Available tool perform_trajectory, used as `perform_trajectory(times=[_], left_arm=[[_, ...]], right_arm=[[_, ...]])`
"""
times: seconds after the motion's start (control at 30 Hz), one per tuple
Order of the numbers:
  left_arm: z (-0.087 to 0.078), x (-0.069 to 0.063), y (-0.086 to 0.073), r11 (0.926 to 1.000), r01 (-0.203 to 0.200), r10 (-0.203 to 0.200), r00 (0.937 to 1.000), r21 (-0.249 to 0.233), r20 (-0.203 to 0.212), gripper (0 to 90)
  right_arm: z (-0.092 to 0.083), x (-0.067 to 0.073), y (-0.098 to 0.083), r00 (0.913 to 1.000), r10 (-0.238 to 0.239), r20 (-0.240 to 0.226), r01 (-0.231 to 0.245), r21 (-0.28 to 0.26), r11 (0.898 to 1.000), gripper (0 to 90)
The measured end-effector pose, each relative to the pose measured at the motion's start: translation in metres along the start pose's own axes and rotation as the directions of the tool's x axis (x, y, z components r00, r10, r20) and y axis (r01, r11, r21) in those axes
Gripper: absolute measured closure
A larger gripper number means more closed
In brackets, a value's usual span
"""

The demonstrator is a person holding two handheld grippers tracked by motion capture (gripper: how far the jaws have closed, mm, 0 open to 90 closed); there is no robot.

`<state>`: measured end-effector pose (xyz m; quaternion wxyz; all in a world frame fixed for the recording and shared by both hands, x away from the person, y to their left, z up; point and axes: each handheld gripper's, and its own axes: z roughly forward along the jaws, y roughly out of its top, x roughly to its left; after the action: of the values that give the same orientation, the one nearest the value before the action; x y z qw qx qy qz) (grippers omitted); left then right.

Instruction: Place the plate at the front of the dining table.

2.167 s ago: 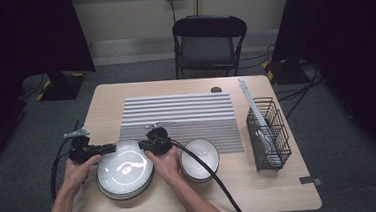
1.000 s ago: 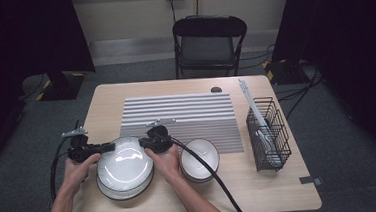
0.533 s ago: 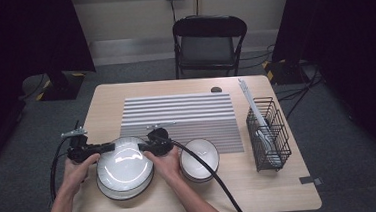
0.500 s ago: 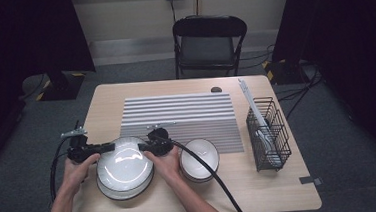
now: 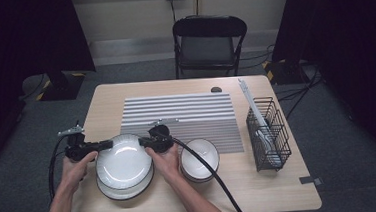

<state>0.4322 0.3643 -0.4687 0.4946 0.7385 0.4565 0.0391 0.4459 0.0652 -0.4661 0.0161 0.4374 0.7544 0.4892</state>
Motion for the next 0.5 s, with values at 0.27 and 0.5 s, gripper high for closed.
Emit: perform_trajectory(times=[0.27, 0.5], left_arm=[[0.0001, -0.0037, -0.0034, 0.9998, 0.014, -0.014, 0.9997, 0.014, -0.019, 80.2], [-0.0019, -0.0032, -0.0049, 0.9995, 0.009, -0.008, 0.9999, 0.031, -0.008, 82.2]], right_arm=[[-0.0017, -0.0001, -0.0007, 1.0000, -0.008, 0.001, 0.008, -0.004, 1.000, 83.6], [-0.0027, -0.0009, -0.0019, 0.9999, -0.017, 0.005, 0.017, -0.001, 1.000, 83.6]])
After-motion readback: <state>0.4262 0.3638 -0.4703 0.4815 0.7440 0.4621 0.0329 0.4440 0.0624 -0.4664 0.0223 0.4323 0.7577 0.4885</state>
